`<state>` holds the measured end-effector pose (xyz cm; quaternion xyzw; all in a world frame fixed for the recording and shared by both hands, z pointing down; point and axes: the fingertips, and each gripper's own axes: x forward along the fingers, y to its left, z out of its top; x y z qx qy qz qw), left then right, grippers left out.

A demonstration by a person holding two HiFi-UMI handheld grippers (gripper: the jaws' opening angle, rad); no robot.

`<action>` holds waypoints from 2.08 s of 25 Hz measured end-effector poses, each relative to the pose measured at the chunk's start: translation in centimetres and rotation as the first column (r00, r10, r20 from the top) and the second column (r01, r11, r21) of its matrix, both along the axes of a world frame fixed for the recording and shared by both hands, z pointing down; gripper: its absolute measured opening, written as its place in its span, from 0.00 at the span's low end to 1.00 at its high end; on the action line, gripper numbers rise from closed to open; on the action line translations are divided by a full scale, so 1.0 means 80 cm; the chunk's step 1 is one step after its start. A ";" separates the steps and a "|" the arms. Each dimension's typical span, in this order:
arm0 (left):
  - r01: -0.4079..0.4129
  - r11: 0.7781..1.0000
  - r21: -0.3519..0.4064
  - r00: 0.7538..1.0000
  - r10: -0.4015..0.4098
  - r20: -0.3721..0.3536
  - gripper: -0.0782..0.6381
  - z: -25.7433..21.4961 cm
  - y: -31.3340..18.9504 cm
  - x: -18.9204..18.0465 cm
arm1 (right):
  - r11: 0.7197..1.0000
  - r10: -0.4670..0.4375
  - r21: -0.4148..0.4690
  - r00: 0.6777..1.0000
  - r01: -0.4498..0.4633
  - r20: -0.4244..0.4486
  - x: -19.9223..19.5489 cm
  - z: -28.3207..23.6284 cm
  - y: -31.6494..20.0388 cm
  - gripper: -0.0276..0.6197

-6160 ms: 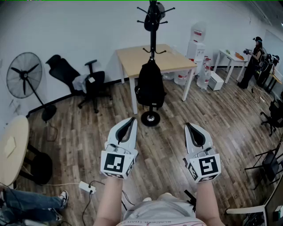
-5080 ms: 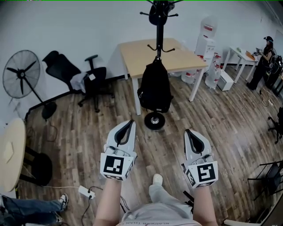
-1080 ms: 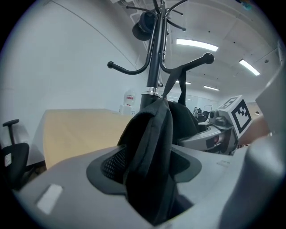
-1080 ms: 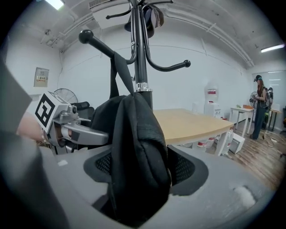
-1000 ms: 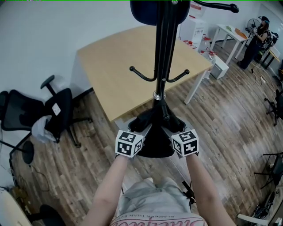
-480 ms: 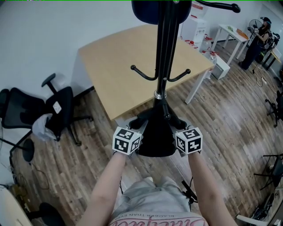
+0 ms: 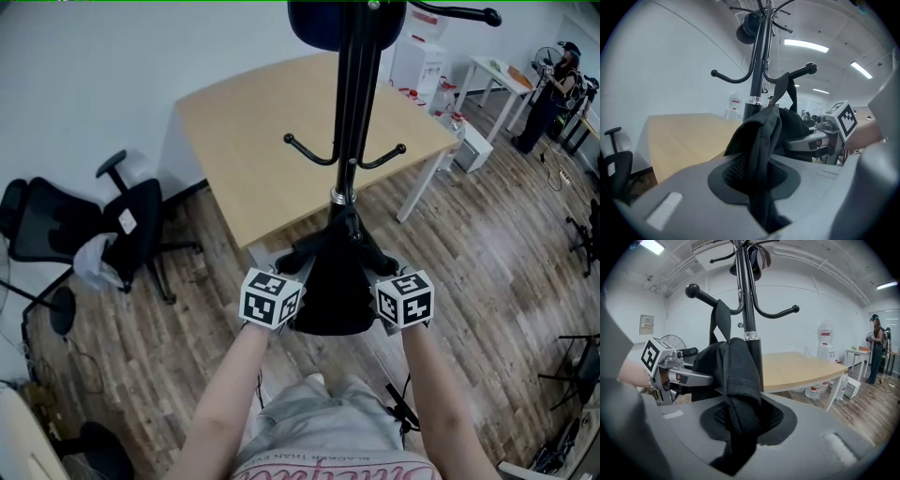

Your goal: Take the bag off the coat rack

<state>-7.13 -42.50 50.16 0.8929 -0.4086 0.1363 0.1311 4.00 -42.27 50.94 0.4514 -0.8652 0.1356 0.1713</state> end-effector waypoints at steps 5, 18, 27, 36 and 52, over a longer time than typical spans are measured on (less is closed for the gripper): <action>0.013 1.000 0.017 1.000 -0.013 -0.002 0.20 -0.014 0.018 -0.001 | 1.000 -0.007 0.014 1.000 0.007 0.003 -0.002 -0.013 0.015 0.16; 0.032 0.997 0.077 0.999 -0.033 0.003 0.20 -0.057 0.057 -0.005 | 0.999 -0.007 0.046 1.000 0.006 0.013 -0.006 -0.055 0.053 0.16; 0.067 0.992 0.109 0.998 -0.068 0.005 0.19 -0.070 0.080 -0.027 | 0.996 -0.029 0.086 0.999 0.031 -0.024 -0.029 -0.070 0.071 0.16; 0.131 0.983 0.129 0.991 -0.132 0.000 0.19 -0.078 0.097 -0.067 | 0.990 -0.086 0.113 0.996 0.089 -0.035 -0.071 -0.078 0.078 0.16; 0.271 0.917 0.293 0.953 -0.299 0.054 0.19 -0.144 0.119 -0.141 | 0.946 -0.204 0.250 0.979 0.204 -0.029 -0.150 -0.135 0.080 0.16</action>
